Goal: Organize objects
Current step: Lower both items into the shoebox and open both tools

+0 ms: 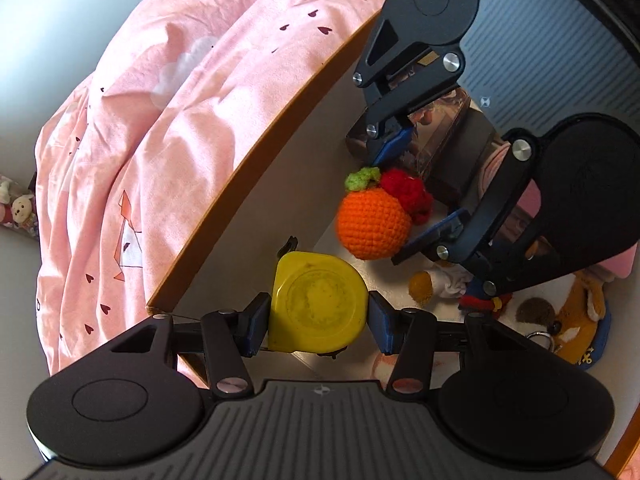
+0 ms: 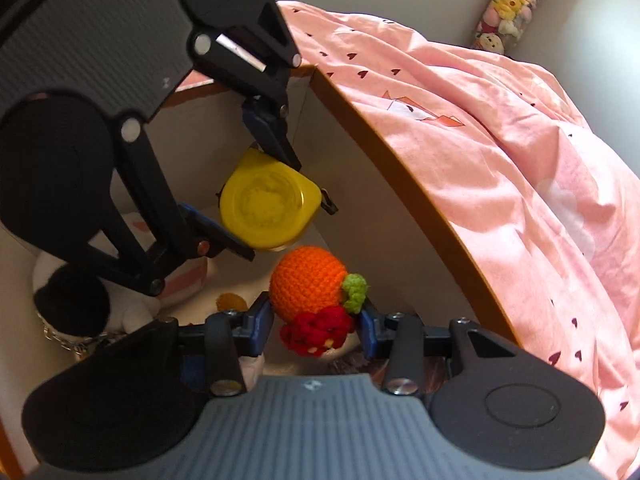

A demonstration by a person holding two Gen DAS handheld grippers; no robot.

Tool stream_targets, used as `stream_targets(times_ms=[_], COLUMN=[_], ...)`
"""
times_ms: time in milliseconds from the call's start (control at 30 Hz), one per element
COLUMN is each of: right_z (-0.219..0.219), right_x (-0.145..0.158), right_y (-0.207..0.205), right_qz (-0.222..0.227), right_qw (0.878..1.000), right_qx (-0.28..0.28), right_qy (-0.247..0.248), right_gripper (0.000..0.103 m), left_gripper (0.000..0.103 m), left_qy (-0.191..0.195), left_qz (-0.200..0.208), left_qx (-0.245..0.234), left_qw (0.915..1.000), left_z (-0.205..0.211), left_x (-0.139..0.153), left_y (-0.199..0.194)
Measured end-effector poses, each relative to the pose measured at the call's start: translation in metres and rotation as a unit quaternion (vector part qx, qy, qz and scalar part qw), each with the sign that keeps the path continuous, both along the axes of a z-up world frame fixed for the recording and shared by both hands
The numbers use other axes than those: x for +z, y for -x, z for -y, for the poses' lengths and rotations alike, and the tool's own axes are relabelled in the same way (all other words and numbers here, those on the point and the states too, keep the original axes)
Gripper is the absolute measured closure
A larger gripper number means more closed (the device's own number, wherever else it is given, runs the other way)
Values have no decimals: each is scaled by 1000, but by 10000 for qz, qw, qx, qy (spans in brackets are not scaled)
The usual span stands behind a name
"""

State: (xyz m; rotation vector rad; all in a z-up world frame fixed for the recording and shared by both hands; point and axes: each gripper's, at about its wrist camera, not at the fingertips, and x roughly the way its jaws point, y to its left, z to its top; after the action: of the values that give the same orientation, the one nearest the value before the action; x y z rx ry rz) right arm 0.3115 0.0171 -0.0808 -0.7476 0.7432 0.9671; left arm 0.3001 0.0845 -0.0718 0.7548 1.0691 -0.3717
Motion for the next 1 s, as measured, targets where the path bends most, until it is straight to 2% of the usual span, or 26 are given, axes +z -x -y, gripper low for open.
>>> stream_targets(times_ms=[167, 333, 500, 667, 700, 833, 1000], right_z=[2, 8, 20, 38, 41, 48, 58], right_x=[-3, 0, 13, 21, 22, 27, 36], right_y=[-5, 1, 11, 21, 22, 20, 23], right_qz=[-173, -9, 75, -20, -62, -151, -324], right_qw=[9997, 9997, 9991, 9972, 9966, 9941, 9899], right_qx=[-116, -105, -252, -565, -628, -856, -1058], right_qy=[-122, -206, -325, -496, -525, -651, -891], right_gripper=[56, 47, 44, 42, 42, 42, 42], left_gripper=[44, 44, 44, 45, 46, 46, 45], left_qy=[-110, -217, -373, 66, 179, -37, 186], left_qz=[34, -2, -91, -201, -324, -307, -216], left_qx=[-26, -85, -145, 106, 159, 145, 263], left_qw=[9999, 9997, 9992, 9997, 9992, 9994, 9992], left_z=[1, 0, 1, -2, -2, 4, 0], left_x=[-2, -2, -3, 7, 8, 5, 19], left_y=[2, 3, 4, -4, -7, -8, 0])
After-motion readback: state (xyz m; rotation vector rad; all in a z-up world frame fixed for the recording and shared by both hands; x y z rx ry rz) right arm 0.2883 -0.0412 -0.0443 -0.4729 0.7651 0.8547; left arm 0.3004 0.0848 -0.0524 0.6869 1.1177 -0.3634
